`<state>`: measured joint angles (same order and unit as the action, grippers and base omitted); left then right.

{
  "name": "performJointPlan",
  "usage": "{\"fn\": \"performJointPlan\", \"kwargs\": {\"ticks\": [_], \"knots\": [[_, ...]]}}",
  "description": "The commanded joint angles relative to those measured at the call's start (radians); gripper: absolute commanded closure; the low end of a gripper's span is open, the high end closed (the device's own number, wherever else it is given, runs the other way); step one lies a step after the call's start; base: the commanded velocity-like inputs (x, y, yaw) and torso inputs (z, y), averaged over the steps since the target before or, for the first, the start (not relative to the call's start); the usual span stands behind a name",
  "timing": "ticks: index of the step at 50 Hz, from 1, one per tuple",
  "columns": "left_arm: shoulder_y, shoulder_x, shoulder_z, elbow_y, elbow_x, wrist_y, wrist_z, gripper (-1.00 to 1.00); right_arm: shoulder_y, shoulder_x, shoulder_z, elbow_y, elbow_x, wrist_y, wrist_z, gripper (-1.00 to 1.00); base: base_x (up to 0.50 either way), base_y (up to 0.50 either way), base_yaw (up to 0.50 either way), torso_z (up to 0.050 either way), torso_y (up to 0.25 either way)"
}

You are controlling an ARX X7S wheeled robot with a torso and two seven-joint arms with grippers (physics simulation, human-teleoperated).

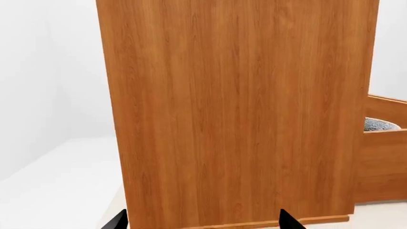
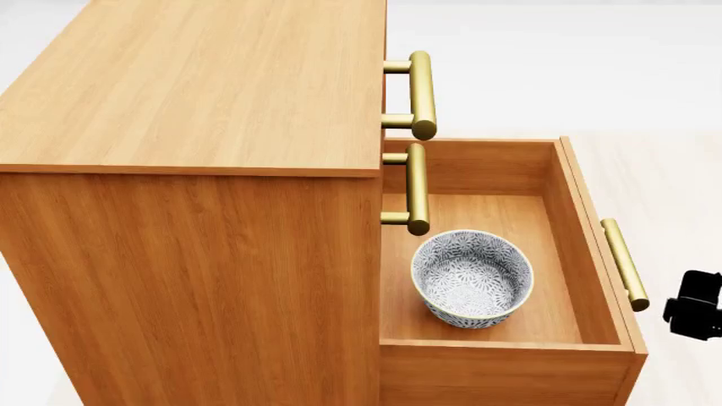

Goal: Put the bowl in the bottom drawer of the cabinet and close it.

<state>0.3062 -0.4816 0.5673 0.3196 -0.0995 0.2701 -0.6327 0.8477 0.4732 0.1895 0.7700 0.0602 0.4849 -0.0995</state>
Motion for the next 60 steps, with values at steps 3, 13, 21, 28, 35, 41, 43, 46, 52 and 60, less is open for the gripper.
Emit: {"fn": "performJointPlan", "kwargs": {"ticks": [3, 13, 21, 28, 35, 41, 43, 46, 52, 60], "knots": [[0.003, -0.004, 0.0, 0.004, -0.014, 0.015, 0.003, -1.0, -0.024, -0.001, 0.004, 0.065, -0.001, -0.054, 0.006, -1.0, 0.0, 0.0, 0.0, 0.0, 0.0], [0.001, -0.004, 0.001, -0.006, -0.014, 0.026, 0.004, -1.0, -0.025, -0.002, 0.003, 0.1, -0.003, -0.08, 0.011, -1.0, 0.0, 0.0, 0.0, 0.0, 0.0], [0.002, -0.006, 0.003, 0.002, -0.011, 0.019, 0.002, -1.0, -0.033, 0.0, 0.004, 0.123, -0.005, -0.102, 0.016, -1.0, 0.0, 0.0, 0.0, 0.0, 0.0], [0.001, -0.004, 0.005, -0.005, -0.01, 0.025, 0.001, -1.0, -0.026, 0.001, -0.005, 0.174, -0.015, -0.139, 0.02, -1.0, 0.0, 0.0, 0.0, 0.0, 0.0], [0.0, -0.005, 0.005, -0.008, -0.011, 0.028, 0.001, -1.0, -0.021, 0.003, -0.008, 0.228, -0.02, -0.171, 0.026, -1.0, 0.0, 0.0, 0.0, 0.0, 0.0], [0.001, -0.007, 0.005, -0.003, -0.013, 0.025, 0.0, -1.0, -0.029, -0.005, -0.02, 0.234, -0.029, -0.189, 0.027, -1.0, 0.0, 0.0, 0.0, 0.0, 0.0], [0.001, -0.008, 0.005, -0.002, -0.012, 0.024, -0.001, -1.0, -0.029, -0.008, -0.023, 0.233, -0.03, -0.188, 0.026, -1.0, 0.0, 0.0, 0.0, 0.0, 0.0], [0.002, -0.009, 0.005, -0.001, -0.014, 0.025, -0.001, -1.0, -0.034, -0.012, -0.027, 0.215, -0.03, -0.182, 0.02, -1.0, 0.0, 0.0, 0.0, 0.0, 0.0], [0.001, -0.009, 0.006, 0.0, -0.013, 0.024, -0.002, -1.0, -0.036, -0.023, -0.04, 0.209, -0.036, -0.189, 0.011, -1.0, 0.0, 0.0, 0.0, 0.0, 0.0], [-0.001, -0.008, 0.008, -0.002, -0.013, 0.023, -0.003, -1.0, -0.03, -0.039, -0.058, 0.214, -0.046, -0.191, 0.007, -1.0, 0.0, 0.0, 0.0, 0.0, 0.0]]}}
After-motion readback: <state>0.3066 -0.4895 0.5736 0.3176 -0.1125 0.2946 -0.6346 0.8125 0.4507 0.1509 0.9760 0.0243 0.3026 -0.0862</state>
